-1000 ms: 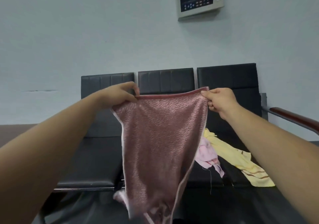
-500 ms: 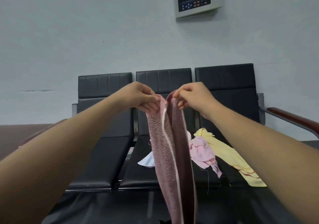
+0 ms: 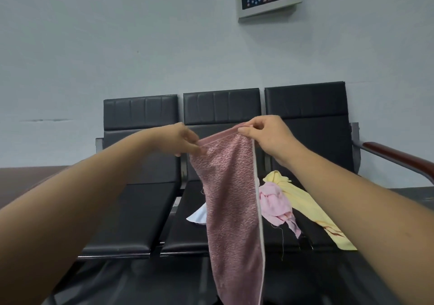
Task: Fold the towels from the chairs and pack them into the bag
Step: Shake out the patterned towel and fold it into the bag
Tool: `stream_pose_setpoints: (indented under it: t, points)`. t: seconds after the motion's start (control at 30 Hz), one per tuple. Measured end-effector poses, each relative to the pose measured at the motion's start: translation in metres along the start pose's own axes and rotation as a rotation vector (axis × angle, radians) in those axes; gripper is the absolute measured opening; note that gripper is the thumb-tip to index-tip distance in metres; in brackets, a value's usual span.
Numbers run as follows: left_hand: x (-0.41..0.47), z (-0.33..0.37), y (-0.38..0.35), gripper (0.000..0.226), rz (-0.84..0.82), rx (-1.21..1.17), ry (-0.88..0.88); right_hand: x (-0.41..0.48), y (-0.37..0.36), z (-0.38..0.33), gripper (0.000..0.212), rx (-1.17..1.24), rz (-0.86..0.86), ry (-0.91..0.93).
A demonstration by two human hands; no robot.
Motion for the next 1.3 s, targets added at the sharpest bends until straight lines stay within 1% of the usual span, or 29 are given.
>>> stream_pose_setpoints:
  t: [0.07, 0.2, 0.3, 0.33, 0.37, 0.47, 0.53, 0.57, 0.6, 0.63, 0.67, 0.7, 0.73, 0.77, 0.8, 0.83, 0.9, 0.97, 1.03, 1.1, 1.13, 1.2, 1.23, 1.3]
  points:
    - [-0.005, -0.008, 0.002, 0.031, 0.068, -0.011, 0.009, 0.001, 0.006, 0.009, 0.003, 0.002, 0.052, -0.030]
    - [-0.009, -0.004, 0.001, 0.022, 0.304, -0.213, -0.034, 0.000, 0.009, 0.015, 0.007, 0.065, 0.169, -0.019]
    - [-0.004, 0.002, -0.002, 0.017, 0.420, -0.560, -0.070, 0.004, 0.010, 0.013, 0.033, 0.223, 0.181, -0.038]
    - [-0.003, 0.002, -0.002, 0.017, 0.457, -0.637, -0.077, 0.005, 0.012, 0.012, 0.036, 0.245, 0.183, -0.067]
    - [-0.003, 0.001, -0.003, 0.018, 0.483, -0.683, -0.080, 0.007, 0.014, 0.013, 0.032, 0.253, 0.185, -0.089]
    - [0.005, -0.005, -0.005, 0.018, 0.570, -0.755, -0.055, 0.005, 0.018, 0.010, 0.012, 0.304, 0.184, -0.095]
    - [0.004, -0.003, -0.008, 0.023, 0.654, -0.879, -0.074, 0.006, 0.018, 0.006, 0.008, 0.400, 0.180, -0.089]
    - [0.002, -0.001, -0.011, 0.030, 0.636, -0.988, -0.101, 0.006, 0.017, 0.004, 0.008, 0.484, 0.173, -0.101]
    - [0.002, 0.001, -0.018, 0.038, 0.555, -1.079, -0.124, 0.008, 0.016, 0.001, 0.010, 0.567, 0.166, -0.116]
    - [0.001, 0.003, -0.029, 0.044, 0.430, -1.099, -0.133, 0.010, 0.015, 0.000, 0.013, 0.622, 0.164, -0.133]
    - [0.000, 0.002, -0.044, 0.044, 0.296, -1.026, -0.106, 0.012, 0.014, -0.001, 0.016, 0.650, 0.168, -0.149]
    - [-0.001, 0.000, -0.060, 0.037, 0.169, -0.921, -0.058, 0.013, 0.013, -0.002, 0.019, 0.655, 0.175, -0.164]
    - [-0.001, -0.005, -0.077, 0.025, 0.071, -0.857, -0.022, 0.015, 0.013, -0.002, 0.021, 0.646, 0.185, -0.177]
    - [-0.002, -0.008, -0.092, 0.014, 0.006, -0.882, -0.006, 0.017, 0.014, -0.001, 0.022, 0.628, 0.195, -0.186]
    - [-0.004, -0.010, -0.103, 0.007, -0.037, -0.988, -0.007, 0.019, 0.015, 0.001, 0.022, 0.606, 0.208, -0.201]
    - [-0.006, -0.009, -0.111, 0.010, -0.061, -1.123, -0.018, 0.021, 0.016, 0.005, 0.023, 0.589, 0.221, -0.225]
    - [-0.009, -0.002, -0.117, 0.026, -0.079, -1.354, -0.076, 0.023, 0.016, 0.021, 0.025, 0.615, 0.234, -0.322]
    - [-0.008, 0.008, -0.116, 0.041, -0.062, -1.521, -0.095, 0.021, 0.011, 0.040, 0.032, 0.702, 0.161, -0.471]
    - [-0.003, 0.018, -0.112, 0.047, -0.008, -1.666, -0.058, 0.013, 0.003, 0.055, 0.046, 0.709, -0.032, -0.581]
    - [0.005, 0.024, -0.109, 0.040, 0.065, -1.801, -0.019, 0.002, -0.008, 0.071, 0.056, 0.707, -0.216, -0.604]
    - [0.008, 0.027, -0.107, 0.038, 0.091, -1.868, -0.016, -0.005, -0.014, 0.080, 0.057, 0.729, -0.296, -0.597]
    - [0.013, 0.026, -0.106, 0.043, 0.120, -1.967, -0.050, -0.019, -0.027, 0.095, 0.053, 0.764, -0.440, -0.562]
    - [0.015, 0.025, -0.106, 0.043, 0.127, -1.984, -0.067, -0.025, -0.031, 0.102, 0.048, 0.771, -0.478, -0.552]
    - [0.017, 0.021, -0.107, 0.043, 0.157, -1.958, -0.070, -0.032, -0.036, 0.110, 0.035, 0.756, -0.485, -0.528]
Point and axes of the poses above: each hand's wrist, its own x-axis towards the middle knuckle, its own y-axis out of the back of the hand, z = x × y, the point moved 2 cm from there along x, towards the middle knuckle, and after that the axes turned 4 degrees about x, right-handed, at the moved point
